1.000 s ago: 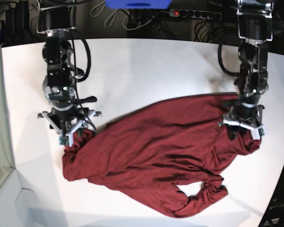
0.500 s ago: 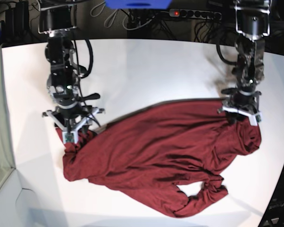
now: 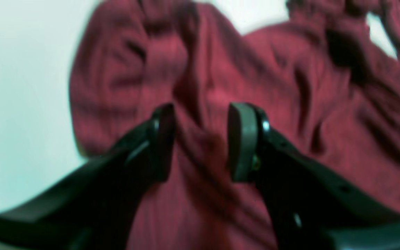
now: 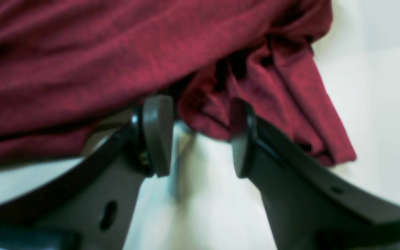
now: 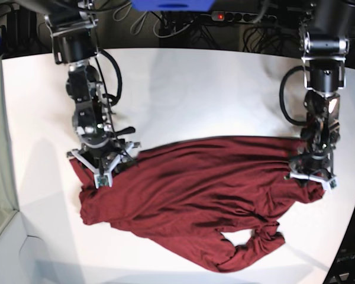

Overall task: Layout the t-shirt on the table in an organized manner, then fold the t-shirt properly
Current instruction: 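Release the shirt and reposition both grippers over its edge, then grasp the shirt edge with both grippers and pull it apart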

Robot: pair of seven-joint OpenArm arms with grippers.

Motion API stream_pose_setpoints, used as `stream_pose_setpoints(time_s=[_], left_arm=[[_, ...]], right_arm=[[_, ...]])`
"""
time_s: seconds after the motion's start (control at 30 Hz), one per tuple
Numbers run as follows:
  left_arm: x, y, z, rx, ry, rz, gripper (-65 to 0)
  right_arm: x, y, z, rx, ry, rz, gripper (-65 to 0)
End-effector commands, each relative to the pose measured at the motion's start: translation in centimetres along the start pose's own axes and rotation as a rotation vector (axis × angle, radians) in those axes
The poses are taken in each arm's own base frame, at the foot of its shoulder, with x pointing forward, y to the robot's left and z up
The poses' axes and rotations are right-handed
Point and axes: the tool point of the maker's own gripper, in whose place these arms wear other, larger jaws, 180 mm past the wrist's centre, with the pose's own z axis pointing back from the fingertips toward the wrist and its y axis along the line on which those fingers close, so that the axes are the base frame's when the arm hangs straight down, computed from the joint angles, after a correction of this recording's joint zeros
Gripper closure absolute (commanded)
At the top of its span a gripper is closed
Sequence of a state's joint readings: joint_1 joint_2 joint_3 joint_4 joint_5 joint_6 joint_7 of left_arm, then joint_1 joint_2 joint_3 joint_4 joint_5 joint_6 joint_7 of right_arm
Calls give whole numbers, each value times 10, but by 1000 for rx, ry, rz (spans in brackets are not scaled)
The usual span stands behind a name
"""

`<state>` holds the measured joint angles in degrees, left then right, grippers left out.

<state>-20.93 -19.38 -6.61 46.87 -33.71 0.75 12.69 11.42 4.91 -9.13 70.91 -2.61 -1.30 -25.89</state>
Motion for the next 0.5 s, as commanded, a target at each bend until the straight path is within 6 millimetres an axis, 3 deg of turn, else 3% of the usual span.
stream_pose_setpoints(time_s=[0.0, 0.13, 0.23, 0.4, 0.47], left_arm=[[32, -9, -2, -23, -78, -16, -248], [49, -18, -6, -18, -108, -73, -248], [47, -30, -7, -32, -111, -83, -248], [42, -31, -8, -32, -101, -83, -248], [42, -32, -8, -34, -101, -82, -248]], right_arm=[[26, -5, -1, -7, -67, 2, -270], [32, -9, -9, -13, -76, 5, -270], [28, -10, -13, -14, -75, 8, -270], [6, -8, -20, -12, -19, 9, -264], [2, -7, -20, -10, -13, 9, -210]])
